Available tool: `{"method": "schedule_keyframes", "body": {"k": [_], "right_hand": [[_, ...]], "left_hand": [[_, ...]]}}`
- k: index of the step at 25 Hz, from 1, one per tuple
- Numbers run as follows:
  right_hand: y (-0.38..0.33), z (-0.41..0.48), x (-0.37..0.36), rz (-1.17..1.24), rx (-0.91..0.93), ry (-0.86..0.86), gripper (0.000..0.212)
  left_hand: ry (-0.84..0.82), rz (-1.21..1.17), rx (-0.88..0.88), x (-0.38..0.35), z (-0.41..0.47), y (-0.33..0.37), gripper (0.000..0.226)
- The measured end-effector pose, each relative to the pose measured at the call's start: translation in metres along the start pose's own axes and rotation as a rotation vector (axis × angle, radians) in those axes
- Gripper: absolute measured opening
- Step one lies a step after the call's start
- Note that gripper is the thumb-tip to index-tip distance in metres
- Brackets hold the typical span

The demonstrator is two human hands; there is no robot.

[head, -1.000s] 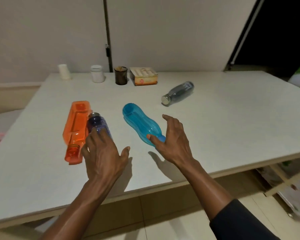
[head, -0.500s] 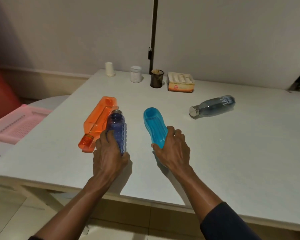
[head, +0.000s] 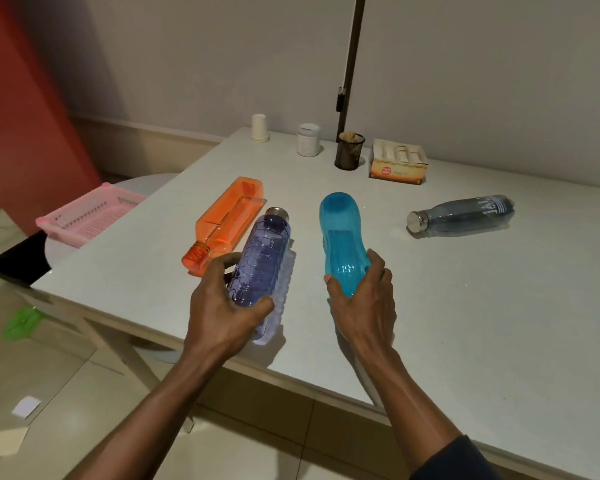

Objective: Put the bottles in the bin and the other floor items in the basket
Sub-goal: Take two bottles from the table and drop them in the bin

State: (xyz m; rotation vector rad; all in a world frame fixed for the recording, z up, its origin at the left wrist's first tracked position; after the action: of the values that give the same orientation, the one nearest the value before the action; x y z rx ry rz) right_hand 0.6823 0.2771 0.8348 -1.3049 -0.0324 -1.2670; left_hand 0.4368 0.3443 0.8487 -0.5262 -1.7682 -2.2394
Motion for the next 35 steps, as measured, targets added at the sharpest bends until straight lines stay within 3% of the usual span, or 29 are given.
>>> {"method": "schedule_keyframes", "body": {"k": [3,10,20,27,35], "right_hand": [[-0.010,-0.009,0.005,0.143,0.063,0.025,0.082],[-0.079,-0.042,-0.022,0.253,0.257,-0.082,0.082],[-0.207,-0.126,-0.087,0.409,0.421,-0.277,0.084],[-0.290,-0.229,-0.158,0.457,0.481,-0.480,0.083],[-0.333,-0.332,-0.251,0.373,0.436,-0.683,0.084]], "left_hand": [[0.034,-0.156,0.056,0.025,-0.012,0.002,0.077],[0.195,-0.204,-0.055,0.103,-0.037,0.003,0.076],[0.545,-0.169,-0.029,0.279,-0.129,-0.080,0.071],[0.728,-0.233,0.199,0.397,-0.192,-0.182,0.061],[0.710,-0.171,0.416,0.479,-0.235,-0.284,0.063]]}}
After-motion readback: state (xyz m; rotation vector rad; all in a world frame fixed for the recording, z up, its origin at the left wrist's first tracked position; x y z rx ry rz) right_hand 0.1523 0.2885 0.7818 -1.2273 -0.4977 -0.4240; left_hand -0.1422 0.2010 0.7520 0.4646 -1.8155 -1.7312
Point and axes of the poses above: each hand's wrist, its own z-axis towards the middle knuckle, its own x-axis out of the back of the hand, y = z × x, the point moved 6 cm from there along z, towards the middle knuckle, and after that the axes turned 4 degrees about x, right-handed, at the moved point
